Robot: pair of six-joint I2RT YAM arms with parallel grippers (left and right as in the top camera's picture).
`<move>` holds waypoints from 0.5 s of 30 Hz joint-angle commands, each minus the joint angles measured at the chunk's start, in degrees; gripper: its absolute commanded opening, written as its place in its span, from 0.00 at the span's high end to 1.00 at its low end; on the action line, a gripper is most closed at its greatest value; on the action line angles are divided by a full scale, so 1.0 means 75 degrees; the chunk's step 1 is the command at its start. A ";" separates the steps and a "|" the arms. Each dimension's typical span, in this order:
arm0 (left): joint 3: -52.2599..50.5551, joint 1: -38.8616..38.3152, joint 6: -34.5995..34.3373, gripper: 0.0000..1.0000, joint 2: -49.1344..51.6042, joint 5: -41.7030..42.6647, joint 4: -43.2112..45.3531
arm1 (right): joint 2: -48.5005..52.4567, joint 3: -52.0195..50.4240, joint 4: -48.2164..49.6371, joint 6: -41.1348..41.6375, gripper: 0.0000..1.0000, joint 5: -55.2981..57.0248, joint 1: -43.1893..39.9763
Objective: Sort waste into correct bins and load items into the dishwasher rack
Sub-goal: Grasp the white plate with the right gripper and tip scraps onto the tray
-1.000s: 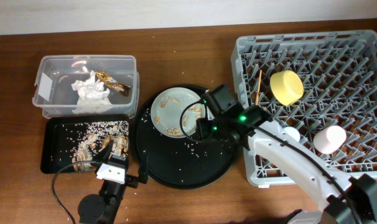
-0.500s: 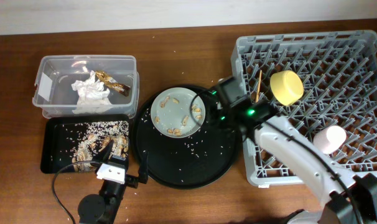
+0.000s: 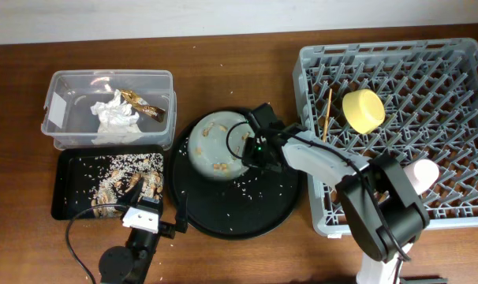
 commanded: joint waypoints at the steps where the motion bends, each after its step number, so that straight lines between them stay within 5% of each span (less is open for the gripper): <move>1: -0.0050 0.0047 0.0064 0.01 -0.0038 0.0079 0.0015 | 0.0082 -0.0006 -0.0370 0.0114 0.96 0.0085 -0.0038; 15: -0.0050 0.0047 0.0064 0.01 -0.0038 0.0079 0.0015 | -0.3083 0.0889 -0.0495 -0.2809 0.96 0.1212 0.0589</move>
